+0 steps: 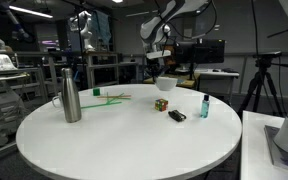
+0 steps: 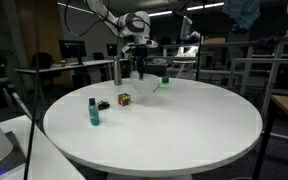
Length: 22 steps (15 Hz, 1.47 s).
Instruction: Move the bowl to the right and put the rubik's cube inside it
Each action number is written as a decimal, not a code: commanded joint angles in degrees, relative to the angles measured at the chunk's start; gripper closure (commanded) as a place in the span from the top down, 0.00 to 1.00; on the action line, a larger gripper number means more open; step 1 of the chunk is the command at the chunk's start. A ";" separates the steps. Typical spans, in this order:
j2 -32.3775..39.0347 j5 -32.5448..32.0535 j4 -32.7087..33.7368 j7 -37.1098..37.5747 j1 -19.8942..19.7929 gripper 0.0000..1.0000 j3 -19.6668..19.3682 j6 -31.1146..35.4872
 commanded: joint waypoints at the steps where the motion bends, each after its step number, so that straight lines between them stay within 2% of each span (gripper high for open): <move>1: -3.31 0.50 -2.67 1.78 -0.22 0.03 0.13 -3.04; 22: -0.81 -2.47 -3.17 2.99 1.41 0.03 -0.10 -1.27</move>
